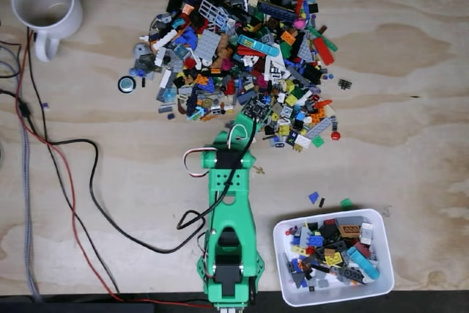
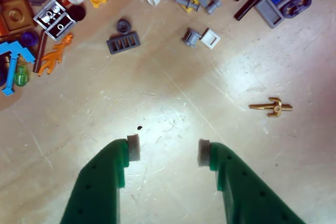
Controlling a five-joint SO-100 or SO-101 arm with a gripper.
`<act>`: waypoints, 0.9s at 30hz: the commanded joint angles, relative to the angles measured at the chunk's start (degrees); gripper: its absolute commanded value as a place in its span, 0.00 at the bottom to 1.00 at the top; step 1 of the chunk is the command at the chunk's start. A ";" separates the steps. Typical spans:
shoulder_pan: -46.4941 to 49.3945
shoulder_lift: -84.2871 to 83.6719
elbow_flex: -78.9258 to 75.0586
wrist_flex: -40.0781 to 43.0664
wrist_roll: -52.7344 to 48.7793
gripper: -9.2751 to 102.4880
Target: Find the closest Lego and put it in the bin.
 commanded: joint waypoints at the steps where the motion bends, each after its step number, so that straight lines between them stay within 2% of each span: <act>1: 4.22 4.48 -4.57 0.44 7.38 0.21; 14: 3.34 5.19 -6.24 0.79 10.20 0.21; 23: -0.79 -13.36 -13.62 -9.49 35.86 0.23; 27: -1.05 -21.62 -17.84 -11.60 42.54 0.22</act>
